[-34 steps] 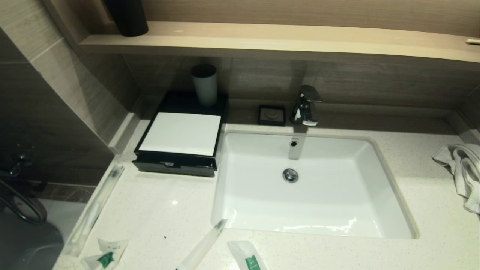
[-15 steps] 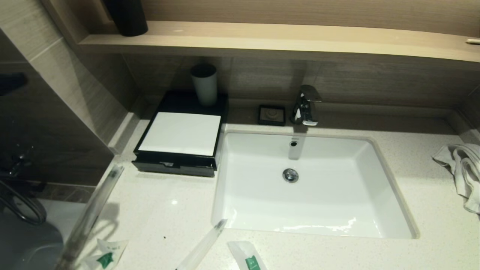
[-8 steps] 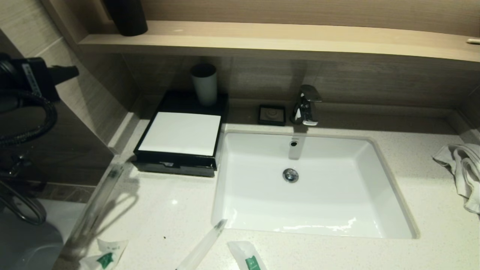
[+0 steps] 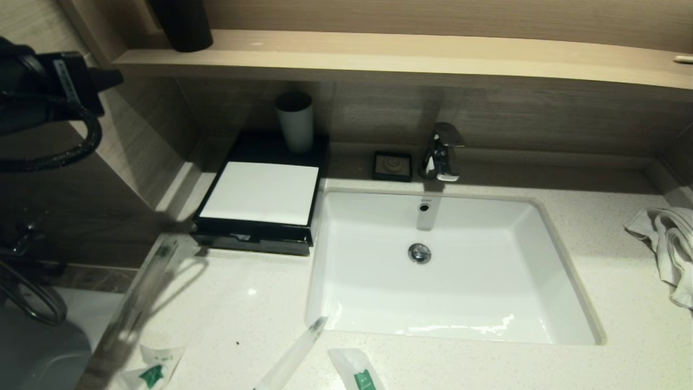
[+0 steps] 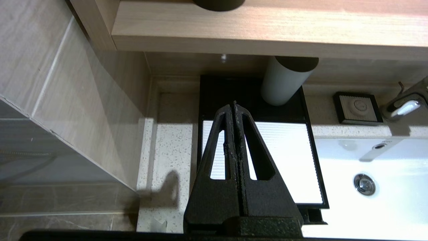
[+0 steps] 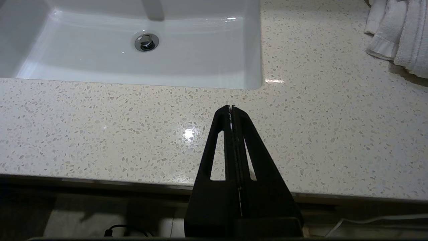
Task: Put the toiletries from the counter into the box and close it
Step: Pick up the cup
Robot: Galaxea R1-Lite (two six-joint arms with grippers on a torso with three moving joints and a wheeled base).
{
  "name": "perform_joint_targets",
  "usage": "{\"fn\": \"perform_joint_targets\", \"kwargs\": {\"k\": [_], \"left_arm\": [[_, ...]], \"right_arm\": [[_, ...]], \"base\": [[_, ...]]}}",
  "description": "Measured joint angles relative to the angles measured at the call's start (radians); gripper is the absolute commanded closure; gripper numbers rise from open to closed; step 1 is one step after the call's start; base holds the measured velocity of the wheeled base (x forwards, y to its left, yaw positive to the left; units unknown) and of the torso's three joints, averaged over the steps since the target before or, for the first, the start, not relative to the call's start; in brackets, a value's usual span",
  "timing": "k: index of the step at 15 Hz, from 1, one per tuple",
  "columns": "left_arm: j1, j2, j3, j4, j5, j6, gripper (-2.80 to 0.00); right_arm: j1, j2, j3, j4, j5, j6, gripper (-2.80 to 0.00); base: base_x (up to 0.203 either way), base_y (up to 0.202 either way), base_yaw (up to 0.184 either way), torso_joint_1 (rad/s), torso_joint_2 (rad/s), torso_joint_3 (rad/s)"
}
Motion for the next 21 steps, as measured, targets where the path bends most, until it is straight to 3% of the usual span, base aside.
{"fn": "perform_joint_targets", "kwargs": {"k": [9, 13, 21], "left_arm": [[-0.016, 0.094, -0.085, -0.046, 0.029, 0.003, 0.00], [-0.024, 0.143, -0.090, -0.130, 0.062, 0.014, 0.00], [-0.026, 0.194, -0.129, -0.158, 0.065, 0.015, 0.00]], "right_arm": [[0.000, 0.000, 0.000, 0.000, 0.000, 0.000, 0.00], [0.000, 0.000, 0.000, 0.000, 0.000, 0.000, 0.00], [0.000, 0.000, 0.000, 0.001, 0.000, 0.000, 0.00]], "base": [[0.000, 0.000, 0.000, 0.000, 0.00, 0.000], [0.000, 0.000, 0.000, 0.000, 0.00, 0.000], [0.000, 0.000, 0.000, 0.000, 0.00, 0.000]]}}
